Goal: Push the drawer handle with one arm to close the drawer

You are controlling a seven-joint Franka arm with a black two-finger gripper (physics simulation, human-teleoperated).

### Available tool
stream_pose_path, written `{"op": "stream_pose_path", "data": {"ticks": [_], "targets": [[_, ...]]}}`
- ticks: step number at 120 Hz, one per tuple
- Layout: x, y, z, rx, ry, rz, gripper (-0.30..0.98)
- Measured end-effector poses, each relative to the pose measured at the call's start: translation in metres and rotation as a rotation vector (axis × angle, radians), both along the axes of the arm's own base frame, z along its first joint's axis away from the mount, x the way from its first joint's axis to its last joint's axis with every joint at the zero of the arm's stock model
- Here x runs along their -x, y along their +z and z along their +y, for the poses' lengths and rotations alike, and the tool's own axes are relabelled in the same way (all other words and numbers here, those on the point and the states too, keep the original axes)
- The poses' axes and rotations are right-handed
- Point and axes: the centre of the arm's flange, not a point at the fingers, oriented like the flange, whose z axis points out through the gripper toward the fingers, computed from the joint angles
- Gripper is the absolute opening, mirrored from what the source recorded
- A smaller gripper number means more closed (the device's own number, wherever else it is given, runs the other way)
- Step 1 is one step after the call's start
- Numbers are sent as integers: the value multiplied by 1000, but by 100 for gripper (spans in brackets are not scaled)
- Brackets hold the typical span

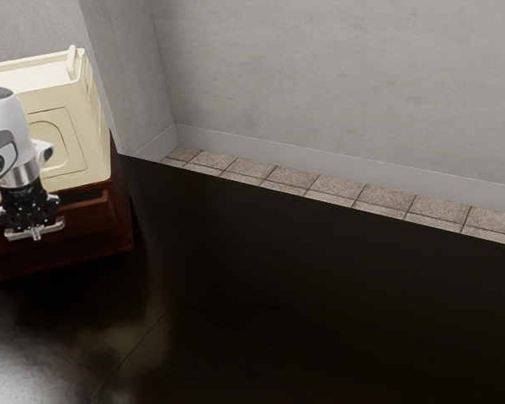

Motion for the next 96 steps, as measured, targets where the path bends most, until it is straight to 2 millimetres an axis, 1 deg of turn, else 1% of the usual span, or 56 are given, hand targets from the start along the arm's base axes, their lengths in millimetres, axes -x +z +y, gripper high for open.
{"op": "stream_pose_path", "data": {"ticks": [17,27,37,62,77,96], "targets": [[-3,0,4,-15,1,-16,-10],[-1,1,15,-22,19,-27,-10],[-7,7,21,-42,24,-42,-10],[-14,6,22,-59,19,-50,-10],[-17,-5,24,-75,21,-38,-10],[-23,-4,26,-91,19,-46,-10]]}}
